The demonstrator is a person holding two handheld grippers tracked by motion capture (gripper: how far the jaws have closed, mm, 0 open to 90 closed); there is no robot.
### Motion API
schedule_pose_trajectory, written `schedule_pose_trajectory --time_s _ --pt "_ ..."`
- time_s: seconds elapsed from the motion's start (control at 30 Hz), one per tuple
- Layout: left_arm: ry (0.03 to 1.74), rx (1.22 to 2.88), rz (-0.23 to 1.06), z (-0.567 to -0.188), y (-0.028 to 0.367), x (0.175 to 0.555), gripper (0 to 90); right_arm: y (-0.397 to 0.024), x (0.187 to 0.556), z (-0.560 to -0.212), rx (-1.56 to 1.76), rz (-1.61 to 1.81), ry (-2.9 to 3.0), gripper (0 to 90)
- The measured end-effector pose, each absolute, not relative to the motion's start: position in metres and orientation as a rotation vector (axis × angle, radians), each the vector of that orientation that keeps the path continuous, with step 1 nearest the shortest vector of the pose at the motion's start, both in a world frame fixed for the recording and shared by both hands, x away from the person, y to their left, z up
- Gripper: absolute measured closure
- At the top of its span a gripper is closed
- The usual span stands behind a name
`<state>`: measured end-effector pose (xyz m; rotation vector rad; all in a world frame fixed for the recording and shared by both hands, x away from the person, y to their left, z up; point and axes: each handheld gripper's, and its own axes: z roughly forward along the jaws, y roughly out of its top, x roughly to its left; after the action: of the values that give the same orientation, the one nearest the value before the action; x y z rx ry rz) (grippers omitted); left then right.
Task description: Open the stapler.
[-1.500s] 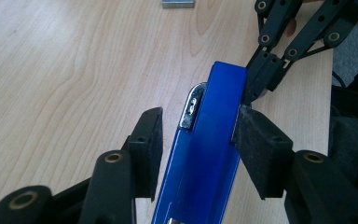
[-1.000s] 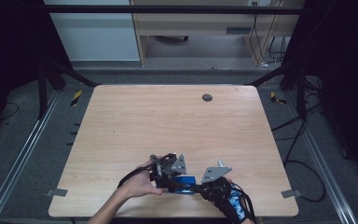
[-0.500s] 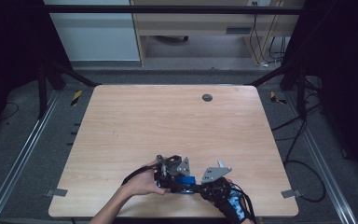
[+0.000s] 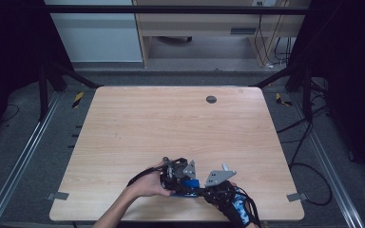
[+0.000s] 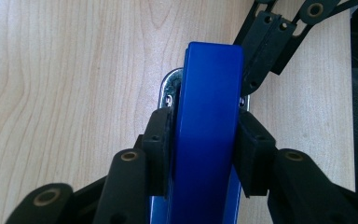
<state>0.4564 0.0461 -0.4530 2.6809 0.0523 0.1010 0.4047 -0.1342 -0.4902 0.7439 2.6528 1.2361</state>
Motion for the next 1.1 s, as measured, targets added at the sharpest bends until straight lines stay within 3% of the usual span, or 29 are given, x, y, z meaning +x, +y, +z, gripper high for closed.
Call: schedule_pose_trajectory --time_s 1.1 --pt "0.008 2.669 0.068 -0.4521 0.0465 0.4573 65.8 -0.1321 0.4027 -0.4909 0.747 1.232 2.634 90.0"
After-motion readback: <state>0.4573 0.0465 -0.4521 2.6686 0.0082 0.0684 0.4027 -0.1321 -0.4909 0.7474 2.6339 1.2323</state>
